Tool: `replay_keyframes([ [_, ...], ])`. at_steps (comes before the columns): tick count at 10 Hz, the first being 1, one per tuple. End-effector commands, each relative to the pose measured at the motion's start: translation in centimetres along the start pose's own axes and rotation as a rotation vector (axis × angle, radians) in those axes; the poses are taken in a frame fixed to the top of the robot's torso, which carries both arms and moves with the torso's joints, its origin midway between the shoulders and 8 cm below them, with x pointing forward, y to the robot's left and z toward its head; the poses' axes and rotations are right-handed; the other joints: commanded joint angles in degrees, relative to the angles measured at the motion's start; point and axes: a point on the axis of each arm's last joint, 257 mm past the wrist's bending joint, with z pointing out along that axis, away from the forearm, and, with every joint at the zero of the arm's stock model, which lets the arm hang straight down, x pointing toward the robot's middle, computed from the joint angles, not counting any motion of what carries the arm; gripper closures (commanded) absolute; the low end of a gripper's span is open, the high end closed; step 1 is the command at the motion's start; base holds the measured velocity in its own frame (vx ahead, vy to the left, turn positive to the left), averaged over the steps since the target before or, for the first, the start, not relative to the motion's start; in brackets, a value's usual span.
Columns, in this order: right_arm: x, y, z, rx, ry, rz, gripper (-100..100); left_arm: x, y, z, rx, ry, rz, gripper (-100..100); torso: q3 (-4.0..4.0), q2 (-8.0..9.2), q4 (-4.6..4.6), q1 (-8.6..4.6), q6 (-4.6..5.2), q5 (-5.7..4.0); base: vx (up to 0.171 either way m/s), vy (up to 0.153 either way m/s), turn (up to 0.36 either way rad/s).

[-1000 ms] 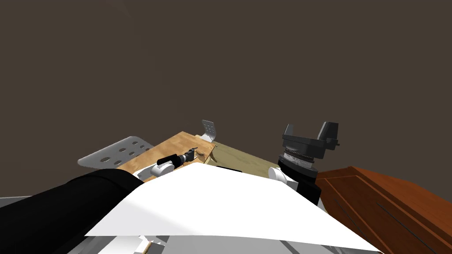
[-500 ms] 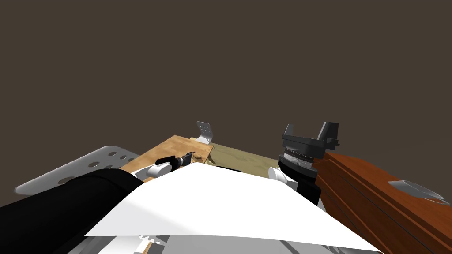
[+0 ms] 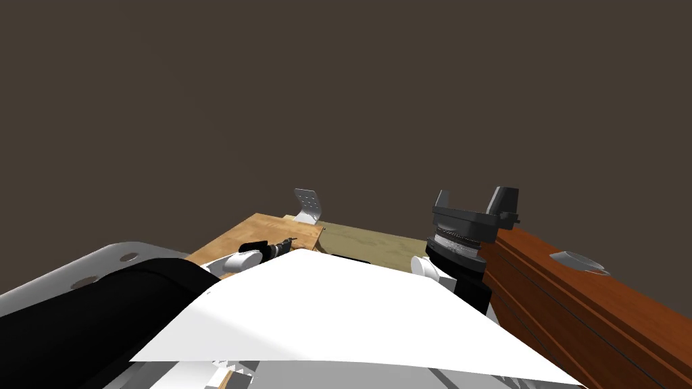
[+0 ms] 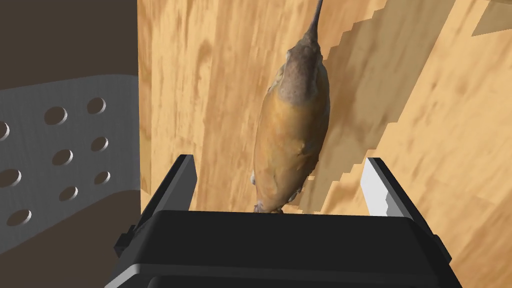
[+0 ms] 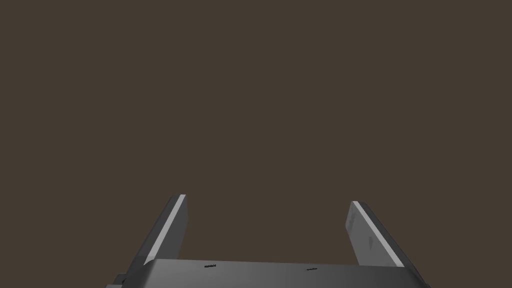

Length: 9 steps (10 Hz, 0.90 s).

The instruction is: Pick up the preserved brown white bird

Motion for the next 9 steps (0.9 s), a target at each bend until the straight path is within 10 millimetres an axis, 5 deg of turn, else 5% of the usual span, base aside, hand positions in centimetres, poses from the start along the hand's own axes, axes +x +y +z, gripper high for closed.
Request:
replay_keyframes([
  [1,0.0,0.0,0.0,0.0,0.0,0.0,0,-0.2,1.7,0.3,-0.045,-0.004,-0.009,-100,0.0,0.0,0.0,0.0,0.0,0.0,0.047,0.025,-0.148],
  [4,0.0,0.0,0.0,0.0,0.0,0.0,0,-0.5,4.9,0.6,-0.122,-0.004,-0.037,-100,-0.04,-0.07,-0.01,-0.05,-0.02,-0.01,0.066,0.024,-0.122],
  [5,0.0,0.0,0.0,0.0,0.0,0.0,0,-0.5,4.0,0.4,-0.101,-0.005,-0.028,-100,-0.06,-0.1,-0.02,-0.04,-0.01,-0.01,0.032,0.016,-0.028],
  [6,0.0,0.0,0.0,0.0,0.0,0.0,0,-0.4,4.2,0.4,-0.106,-0.005,-0.03,0,0.0,0.01,0.0,-0.09,-0.04,-0.02,0.006,0.003,0.004],
  [7,0.0,0.0,0.0,0.0,0.0,0.0,0,-0.3,4.6,1.1,-0.099,-0.007,-0.034,-100,0.06,0.11,0.02,-0.13,-0.04,-0.03,0.005,0.008,-0.051],
  [9,0.0,0.0,0.0,0.0,0.0,0.0,0,-0.1,5.0,1.8,-0.093,-0.009,-0.039,-100,0.09,0.16,0.03,-0.1,-0.04,-0.02,0.004,0.017,-0.042],
])
